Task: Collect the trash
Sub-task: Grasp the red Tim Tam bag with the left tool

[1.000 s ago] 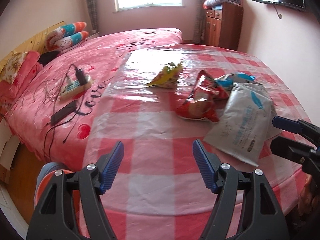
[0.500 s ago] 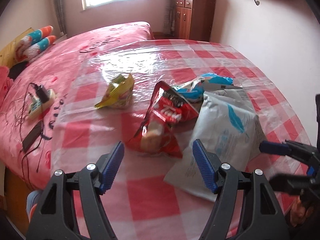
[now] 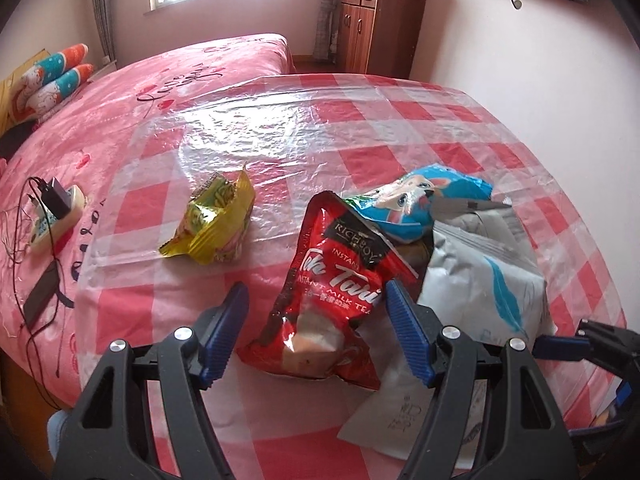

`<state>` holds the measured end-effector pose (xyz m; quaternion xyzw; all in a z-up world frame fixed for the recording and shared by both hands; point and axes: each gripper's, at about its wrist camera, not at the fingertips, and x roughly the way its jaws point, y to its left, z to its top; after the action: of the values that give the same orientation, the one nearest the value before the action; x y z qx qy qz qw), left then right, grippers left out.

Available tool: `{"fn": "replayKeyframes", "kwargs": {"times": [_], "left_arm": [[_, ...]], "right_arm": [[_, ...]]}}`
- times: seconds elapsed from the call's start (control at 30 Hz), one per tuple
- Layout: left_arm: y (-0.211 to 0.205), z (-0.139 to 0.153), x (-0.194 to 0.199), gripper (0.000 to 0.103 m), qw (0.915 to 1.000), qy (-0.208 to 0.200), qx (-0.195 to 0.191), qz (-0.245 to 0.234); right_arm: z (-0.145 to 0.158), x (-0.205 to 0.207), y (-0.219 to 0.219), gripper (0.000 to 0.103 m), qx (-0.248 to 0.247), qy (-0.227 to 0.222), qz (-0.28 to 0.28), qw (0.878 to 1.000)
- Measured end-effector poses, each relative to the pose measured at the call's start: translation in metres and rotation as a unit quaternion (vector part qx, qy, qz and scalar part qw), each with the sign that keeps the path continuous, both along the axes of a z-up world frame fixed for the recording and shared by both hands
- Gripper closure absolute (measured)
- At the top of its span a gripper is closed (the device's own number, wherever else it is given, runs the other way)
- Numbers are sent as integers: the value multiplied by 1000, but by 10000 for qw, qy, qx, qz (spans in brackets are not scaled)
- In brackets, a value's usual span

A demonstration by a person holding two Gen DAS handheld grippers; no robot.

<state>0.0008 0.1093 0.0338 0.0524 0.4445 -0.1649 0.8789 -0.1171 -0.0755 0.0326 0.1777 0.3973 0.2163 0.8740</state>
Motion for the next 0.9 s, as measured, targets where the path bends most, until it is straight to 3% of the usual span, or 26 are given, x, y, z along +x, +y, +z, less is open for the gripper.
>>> {"fn": "replayKeyframes", "kwargs": {"times": [0.27, 0.43, 0.63, 0.77, 0.83, 0.9], "left_arm": [[0, -5, 10, 46, 9989, 53, -457, 17], [4, -7, 18, 45, 9973, 129, -713, 108], [9, -12, 25, 32, 9970, 143, -751, 121], [10, -15, 28, 33, 9968, 122, -787, 26], [11, -16, 30, 40, 9954, 174, -944, -44], [13, -17, 33, 41, 9938, 236, -1085, -7]], "right_arm": [[4, 7, 8, 29, -137, -30, -94, 9999], [7, 19, 10, 29, -242, -62, -156, 9996], [7, 33, 12, 29, -550, -91, -198, 9982], [8, 38, 16, 29, -892, -184, -192, 9957], [7, 40, 18, 29, -1020, -232, -194, 9943], [7, 43, 19, 29, -1166, -289, -200, 9926]]}}
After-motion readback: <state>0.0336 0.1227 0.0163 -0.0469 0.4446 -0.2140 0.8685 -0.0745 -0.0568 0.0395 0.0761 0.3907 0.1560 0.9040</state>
